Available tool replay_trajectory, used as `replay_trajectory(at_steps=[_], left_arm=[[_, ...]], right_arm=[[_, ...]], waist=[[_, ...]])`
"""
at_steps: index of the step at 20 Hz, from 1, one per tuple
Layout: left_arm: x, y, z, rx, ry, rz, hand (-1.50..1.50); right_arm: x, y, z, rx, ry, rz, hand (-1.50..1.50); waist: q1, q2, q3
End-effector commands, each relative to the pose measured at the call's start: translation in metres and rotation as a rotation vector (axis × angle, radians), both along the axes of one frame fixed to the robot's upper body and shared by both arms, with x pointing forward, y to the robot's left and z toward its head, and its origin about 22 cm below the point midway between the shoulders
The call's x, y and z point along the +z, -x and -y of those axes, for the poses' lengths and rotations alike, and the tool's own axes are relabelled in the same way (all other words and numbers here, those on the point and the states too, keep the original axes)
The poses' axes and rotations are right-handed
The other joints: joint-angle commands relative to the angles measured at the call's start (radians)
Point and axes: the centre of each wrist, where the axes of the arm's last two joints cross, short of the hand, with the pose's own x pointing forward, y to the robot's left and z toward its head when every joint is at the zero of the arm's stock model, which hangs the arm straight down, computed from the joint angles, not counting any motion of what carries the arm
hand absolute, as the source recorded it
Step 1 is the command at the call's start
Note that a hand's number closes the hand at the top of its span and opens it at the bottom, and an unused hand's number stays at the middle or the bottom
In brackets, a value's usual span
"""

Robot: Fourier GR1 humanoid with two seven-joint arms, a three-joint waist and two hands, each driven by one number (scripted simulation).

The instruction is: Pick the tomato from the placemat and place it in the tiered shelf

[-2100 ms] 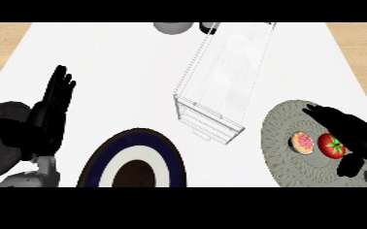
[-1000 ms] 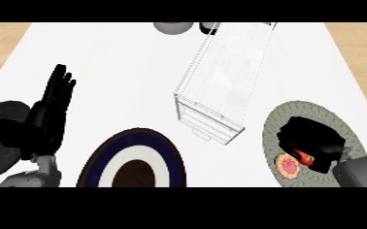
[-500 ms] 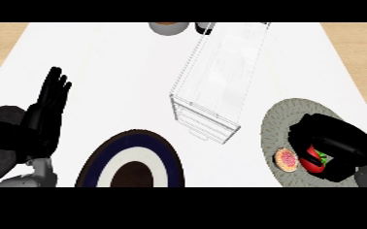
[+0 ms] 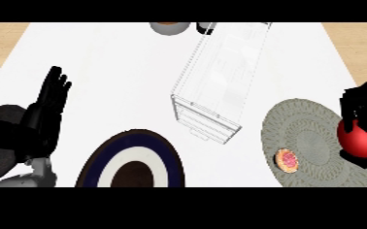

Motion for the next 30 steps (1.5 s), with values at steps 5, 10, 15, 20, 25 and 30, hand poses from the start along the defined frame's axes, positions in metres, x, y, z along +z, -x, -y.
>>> replay_trajectory(at_steps=[5, 10, 15, 20, 25, 30], left_arm=[[0.000, -0.002, -0.014, -0.017, 0.018, 0.014, 0.00], [0.004, -0.008, -0.007, -0.033, 0.013, 0.011, 0.00], [0.000, -0.007, 0.015, -0.027, -0.002, 0.008, 0.00], [-0.009, 0.005, -0.003, -0.016, -0.012, 0.007, 0.00], [-0.012, 0.011, 0.019, -0.030, -0.007, 0.003, 0.00], [0.008, -0.018, 0.012, -0.019, -0.001, 0.008, 0.00]], right_arm=[[0.054, -0.039, 0.000, -0.047, -0.089, -0.016, 1.50], [0.032, -0.073, -0.035, -0.091, -0.096, -0.031, 1.50], [0.035, -0.102, -0.063, -0.120, -0.140, -0.036, 1.50], [0.003, -0.118, -0.096, -0.125, -0.175, -0.028, 1.50], [-0.012, -0.139, -0.097, -0.115, -0.250, -0.024, 1.50], [-0.024, -0.156, -0.142, -0.110, -0.235, -0.012, 1.50]], waist=[[0.023, 0.006, 0.002], [0.028, 0.009, 0.002], [0.032, 0.009, 0.002], [0.030, 0.008, 0.002], [0.029, 0.008, 0.002], [0.027, 0.008, 0.002]])
